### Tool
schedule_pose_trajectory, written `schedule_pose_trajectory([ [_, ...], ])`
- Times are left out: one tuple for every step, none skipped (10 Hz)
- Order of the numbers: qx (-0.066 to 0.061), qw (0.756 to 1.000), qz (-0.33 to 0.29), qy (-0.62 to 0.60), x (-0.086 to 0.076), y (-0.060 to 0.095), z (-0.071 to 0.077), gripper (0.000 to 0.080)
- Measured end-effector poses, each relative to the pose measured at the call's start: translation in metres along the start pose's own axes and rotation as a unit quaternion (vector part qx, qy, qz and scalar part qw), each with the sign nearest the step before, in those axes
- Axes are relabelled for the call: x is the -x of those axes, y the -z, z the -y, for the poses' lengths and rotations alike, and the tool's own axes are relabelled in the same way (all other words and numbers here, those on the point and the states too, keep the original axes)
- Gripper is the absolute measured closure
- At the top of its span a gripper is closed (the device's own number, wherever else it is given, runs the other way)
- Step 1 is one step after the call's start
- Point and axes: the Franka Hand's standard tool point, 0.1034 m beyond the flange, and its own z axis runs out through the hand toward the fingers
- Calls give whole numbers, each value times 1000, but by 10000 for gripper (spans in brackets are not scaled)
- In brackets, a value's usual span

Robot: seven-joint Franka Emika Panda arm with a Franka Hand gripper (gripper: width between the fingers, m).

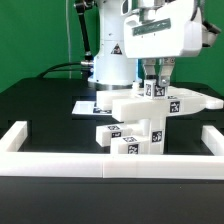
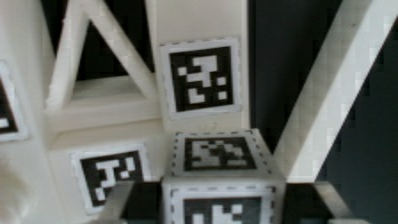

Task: Assemble chair

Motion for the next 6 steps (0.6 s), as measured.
schedule_pose_trajectory([
  [-3, 999, 3, -32, -2, 0, 0, 512],
  [-4, 999, 2, -47, -2, 0, 1, 512],
  [-5, 998, 2, -61, -1, 0, 1, 512],
  [-5, 997, 2, -71, -1, 0, 2, 512],
  [-5, 997, 2, -77, -1, 0, 2, 512],
  [-5, 996, 2, -93, -1, 0, 2, 512],
])
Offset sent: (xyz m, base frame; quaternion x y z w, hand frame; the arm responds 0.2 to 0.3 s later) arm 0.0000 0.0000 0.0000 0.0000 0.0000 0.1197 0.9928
